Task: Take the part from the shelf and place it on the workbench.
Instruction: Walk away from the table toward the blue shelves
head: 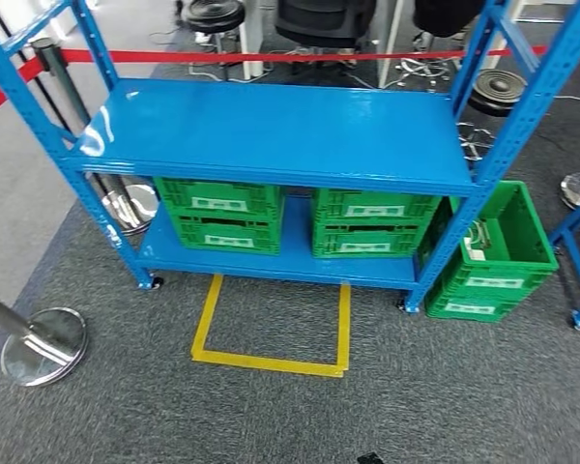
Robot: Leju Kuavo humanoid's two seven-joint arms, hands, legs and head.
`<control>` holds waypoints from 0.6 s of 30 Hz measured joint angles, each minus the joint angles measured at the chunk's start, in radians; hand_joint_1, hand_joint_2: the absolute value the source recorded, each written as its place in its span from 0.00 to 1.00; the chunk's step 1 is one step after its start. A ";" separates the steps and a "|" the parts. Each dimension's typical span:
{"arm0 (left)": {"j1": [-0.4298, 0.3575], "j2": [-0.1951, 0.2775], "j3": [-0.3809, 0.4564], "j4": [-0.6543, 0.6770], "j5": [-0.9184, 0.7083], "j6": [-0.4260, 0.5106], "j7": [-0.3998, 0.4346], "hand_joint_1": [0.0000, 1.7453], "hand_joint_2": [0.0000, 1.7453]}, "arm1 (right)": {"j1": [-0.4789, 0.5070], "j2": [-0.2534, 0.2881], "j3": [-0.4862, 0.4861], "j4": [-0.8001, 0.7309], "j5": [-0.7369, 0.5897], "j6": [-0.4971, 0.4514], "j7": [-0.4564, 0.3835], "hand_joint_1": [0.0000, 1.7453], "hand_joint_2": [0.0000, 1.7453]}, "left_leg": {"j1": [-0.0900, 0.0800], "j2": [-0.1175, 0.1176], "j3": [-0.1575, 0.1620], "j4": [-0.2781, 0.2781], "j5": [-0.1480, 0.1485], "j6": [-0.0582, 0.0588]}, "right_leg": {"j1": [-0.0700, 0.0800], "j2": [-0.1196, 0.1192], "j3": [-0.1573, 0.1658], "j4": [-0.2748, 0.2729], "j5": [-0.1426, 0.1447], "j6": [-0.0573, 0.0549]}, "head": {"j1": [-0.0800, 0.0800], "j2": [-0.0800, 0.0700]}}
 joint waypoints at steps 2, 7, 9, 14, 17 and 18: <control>-0.002 -0.001 0.000 0.000 0.002 -0.002 0.000 0.00 0.00 | 0.000 0.000 0.000 0.000 -0.001 0.000 0.000 0.00 0.00 | 0.006 -0.035 0.029 -0.069 0.014 0.007 | 0.000 0.025 -0.010 0.001 0.003 0.013 | -0.003 0.000; -0.004 -0.004 0.001 0.000 0.005 -0.004 0.000 0.00 0.00 | 0.012 -0.001 0.000 0.000 -0.004 -0.004 0.000 0.00 0.00 | 0.004 0.017 0.033 -0.084 0.018 0.048 | 0.001 -0.031 -0.050 0.051 -0.027 0.040 | 0.005 0.000; 0.001 -0.002 0.002 0.000 0.005 -0.004 0.000 0.00 0.00 | 0.008 -0.001 0.000 0.000 -0.006 -0.006 -0.001 0.00 0.00 | -0.001 0.047 0.033 -0.083 0.016 0.055 | 0.002 -0.088 -0.110 0.183 -0.100 0.044 | 0.012 0.000; 0.001 -0.003 0.002 0.000 0.005 -0.004 0.000 0.00 0.00 | 0.008 -0.001 0.000 0.000 -0.008 -0.007 -0.002 0.00 0.00 | -0.009 0.117 0.045 -0.083 0.007 0.054 | 0.004 -0.126 -0.077 0.165 -0.067 0.039 | 0.013 0.000; 0.000 -0.002 0.002 0.000 0.005 -0.004 0.000 0.00 0.00 | 0.005 -0.001 0.000 0.000 -0.009 -0.010 -0.002 0.00 0.00 | -0.019 0.147 0.058 -0.081 -0.004 0.039 | 0.015 -0.187 0.005 0.017 -0.020 0.021 | 0.012 0.000; -0.001 -0.002 0.002 0.000 0.005 -0.004 0.000 0.00 0.00 | 0.003 -0.001 0.000 0.000 -0.010 -0.010 -0.003 0.00 0.00 | -0.021 0.157 0.060 -0.082 -0.005 0.034 | 0.018 -0.185 0.005 0.011 -0.021 0.015 | 0.011 0.000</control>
